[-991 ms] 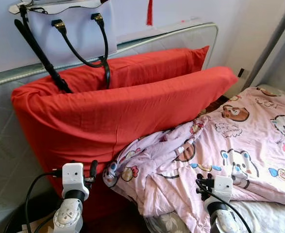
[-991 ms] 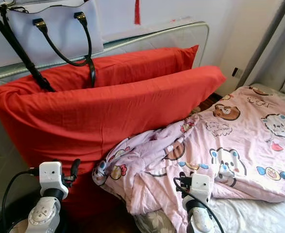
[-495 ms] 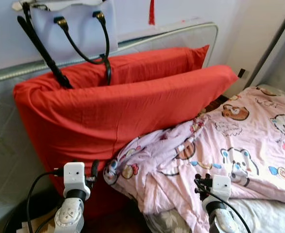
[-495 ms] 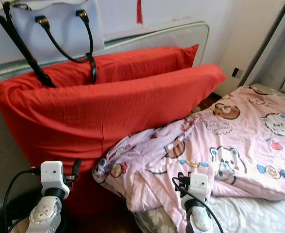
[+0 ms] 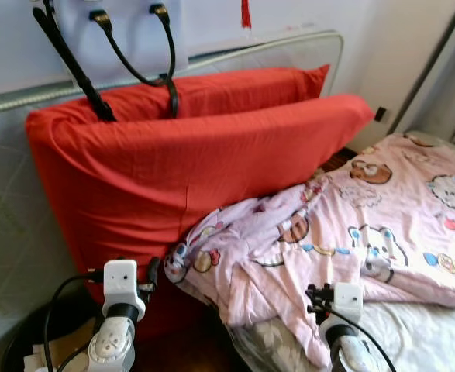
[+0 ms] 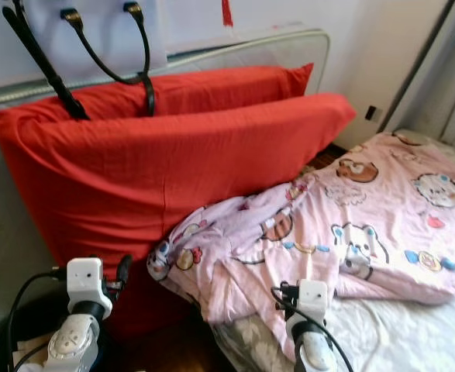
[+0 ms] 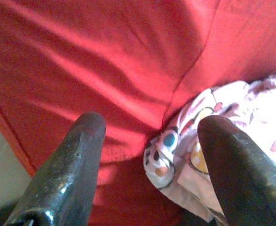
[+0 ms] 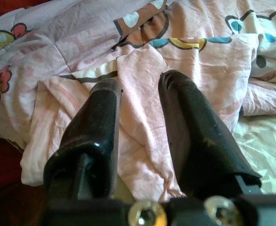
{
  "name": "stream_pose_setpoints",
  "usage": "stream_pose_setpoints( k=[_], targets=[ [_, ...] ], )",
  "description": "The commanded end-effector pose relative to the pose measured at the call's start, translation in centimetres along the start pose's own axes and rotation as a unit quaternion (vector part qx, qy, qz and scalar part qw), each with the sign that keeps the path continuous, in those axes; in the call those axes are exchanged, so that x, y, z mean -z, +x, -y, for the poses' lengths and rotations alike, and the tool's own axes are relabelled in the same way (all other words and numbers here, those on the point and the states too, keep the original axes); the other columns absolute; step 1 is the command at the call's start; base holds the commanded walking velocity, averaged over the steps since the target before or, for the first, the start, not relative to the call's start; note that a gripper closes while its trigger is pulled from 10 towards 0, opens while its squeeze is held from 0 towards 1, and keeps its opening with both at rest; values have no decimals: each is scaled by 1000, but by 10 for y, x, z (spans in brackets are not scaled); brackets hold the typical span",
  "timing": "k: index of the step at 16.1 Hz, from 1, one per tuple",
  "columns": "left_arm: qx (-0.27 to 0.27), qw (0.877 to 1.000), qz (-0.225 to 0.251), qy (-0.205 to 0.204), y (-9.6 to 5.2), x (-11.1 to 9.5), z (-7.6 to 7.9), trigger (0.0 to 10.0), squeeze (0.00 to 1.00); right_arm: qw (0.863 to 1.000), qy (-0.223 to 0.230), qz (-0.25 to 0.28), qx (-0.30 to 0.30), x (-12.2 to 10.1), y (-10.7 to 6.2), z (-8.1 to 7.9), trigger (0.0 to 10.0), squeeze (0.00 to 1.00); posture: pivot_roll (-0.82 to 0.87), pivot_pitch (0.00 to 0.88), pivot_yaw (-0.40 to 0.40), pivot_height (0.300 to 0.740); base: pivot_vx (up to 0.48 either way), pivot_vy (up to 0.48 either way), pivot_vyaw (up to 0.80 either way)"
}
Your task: Clean up the room
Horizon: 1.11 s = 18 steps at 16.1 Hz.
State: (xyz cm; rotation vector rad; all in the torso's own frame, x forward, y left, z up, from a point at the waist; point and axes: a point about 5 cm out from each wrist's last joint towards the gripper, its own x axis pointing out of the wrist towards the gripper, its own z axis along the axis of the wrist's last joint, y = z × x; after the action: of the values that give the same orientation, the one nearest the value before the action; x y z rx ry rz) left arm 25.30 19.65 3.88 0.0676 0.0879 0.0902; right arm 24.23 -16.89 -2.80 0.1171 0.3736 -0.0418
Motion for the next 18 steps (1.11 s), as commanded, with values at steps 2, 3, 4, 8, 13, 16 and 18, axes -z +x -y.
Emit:
stream_pose_setpoints(
  k=[2, 3, 4, 8, 13, 16, 18],
  targets=[
    [10, 1000, -2, 6, -1, 0, 3, 10000, 0, 1000, 1, 3, -3, 0, 0, 0, 10000, 0, 58, 0, -45, 646, 0, 0, 0],
    [15, 1000, -3, 8, -1, 0, 4, 10000, 0, 1000, -4, -5, 0, 1, 0, 1, 10000, 0, 61, 0, -46, 646, 0, 0, 0],
    [17, 1000, -3, 8, 0, 0, 5, 10000, 0, 1000, -3, -6, -1, 1, 1, 0, 10000, 0, 62, 0, -45, 646, 0, 0, 0],
    [20, 1000, -6, 10, 0, -1, 4, 10000, 0, 1000, 1, -7, -7, 0, 3, -4, 10000, 0, 66, 0, -44, 646, 0, 0, 0],
    [29, 1000, -7, 5, -1, -1, 8, 10000, 0, 1000, 4, -14, -12, 3, 2, -5, 10000, 0, 67, 0, -43, 646, 0, 0, 0],
    [34, 999, -8, 2, -2, -1, 9, 10000, 0, 1000, 4, -25, -7, 7, 1, -2, 10000, 0, 67, 0, -41, 646, 0, 0, 0],
    [35, 999, -9, 1, -2, 0, 8, 10000, 0, 999, -4, -43, 2, 10, 1, 0, 10000, 0, 67, 0, -40, 646, 0, 0, 0]
  ],
)
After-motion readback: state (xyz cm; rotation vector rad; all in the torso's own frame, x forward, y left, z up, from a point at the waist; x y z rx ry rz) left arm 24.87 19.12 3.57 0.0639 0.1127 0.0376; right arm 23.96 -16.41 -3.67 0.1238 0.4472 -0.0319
